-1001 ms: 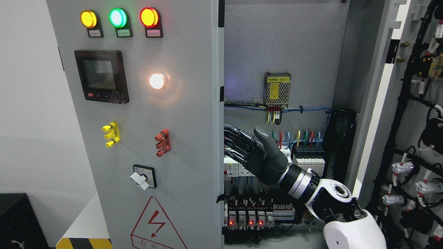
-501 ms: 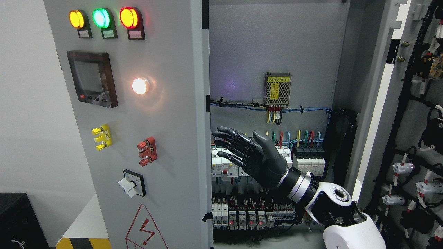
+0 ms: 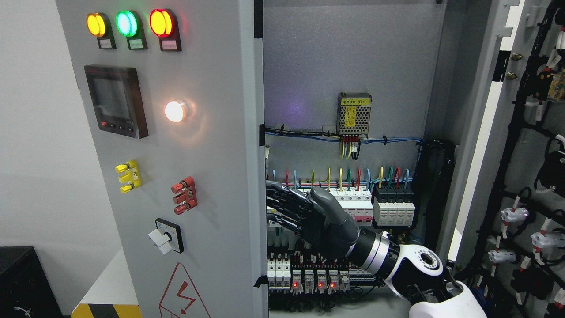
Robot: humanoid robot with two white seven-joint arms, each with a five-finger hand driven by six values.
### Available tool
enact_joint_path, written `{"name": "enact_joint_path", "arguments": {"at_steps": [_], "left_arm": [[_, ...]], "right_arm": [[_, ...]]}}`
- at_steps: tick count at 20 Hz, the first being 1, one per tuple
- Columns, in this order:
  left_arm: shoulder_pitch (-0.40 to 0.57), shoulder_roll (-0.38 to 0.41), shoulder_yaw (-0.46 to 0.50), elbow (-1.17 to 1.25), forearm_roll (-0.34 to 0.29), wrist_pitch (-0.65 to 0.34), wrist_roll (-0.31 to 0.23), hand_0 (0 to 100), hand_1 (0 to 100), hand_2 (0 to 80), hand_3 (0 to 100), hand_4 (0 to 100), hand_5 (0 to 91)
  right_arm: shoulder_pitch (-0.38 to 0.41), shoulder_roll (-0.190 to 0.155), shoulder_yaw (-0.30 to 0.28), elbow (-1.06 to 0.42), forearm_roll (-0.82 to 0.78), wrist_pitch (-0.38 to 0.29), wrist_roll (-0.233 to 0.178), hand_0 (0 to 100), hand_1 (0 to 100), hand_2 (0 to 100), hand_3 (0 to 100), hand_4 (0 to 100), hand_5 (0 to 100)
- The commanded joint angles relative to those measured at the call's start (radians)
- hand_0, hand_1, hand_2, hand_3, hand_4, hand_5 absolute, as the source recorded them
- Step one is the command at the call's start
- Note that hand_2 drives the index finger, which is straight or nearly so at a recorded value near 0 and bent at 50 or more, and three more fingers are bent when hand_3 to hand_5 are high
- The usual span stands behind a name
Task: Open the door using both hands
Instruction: 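Push the light panel's inner edge outward with the right hand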
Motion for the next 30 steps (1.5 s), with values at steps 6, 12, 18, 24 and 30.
{"name": "enact_joint_path", "arguments": {"at_steps": [6, 12, 18, 24, 30], "left_arm": [[0.008, 0.0, 0.0, -0.003, 0.0, 0.0, -0.001, 12, 56, 0.0, 0, 0, 0.0], [0.008, 0.0, 0.0, -0.003, 0.0, 0.001, -0.001, 12, 56, 0.0, 0, 0, 0.0], [0.008, 0.0, 0.0, -0.003, 0.0, 0.001, -0.001, 12, 56, 0.0, 0, 0, 0.0], [0.008, 0.0, 0.0, -0.003, 0.0, 0.0, -0.001, 12, 56, 0.0, 0, 0, 0.0], [0.008, 0.001, 0.0, -0.003, 0.0, 0.0, -0.001, 12, 56, 0.0, 0, 0, 0.0]], "right_arm": [[0.027, -0.033, 0.121, -0.106, -0.043, 0.001, 0.054, 6, 14, 0, 0, 0, 0], [0.024, -0.033, 0.184, -0.118, -0.047, 0.007, 0.056, 6, 14, 0, 0, 0, 0], [0.021, -0.033, 0.202, -0.129, -0.091, 0.01, 0.063, 6, 14, 0, 0, 0, 0], [0.014, -0.032, 0.23, -0.137, -0.102, 0.012, 0.062, 6, 14, 0, 0, 0, 0], [0.014, -0.032, 0.247, -0.175, -0.102, 0.013, 0.06, 6, 14, 0, 0, 0, 0]]}}
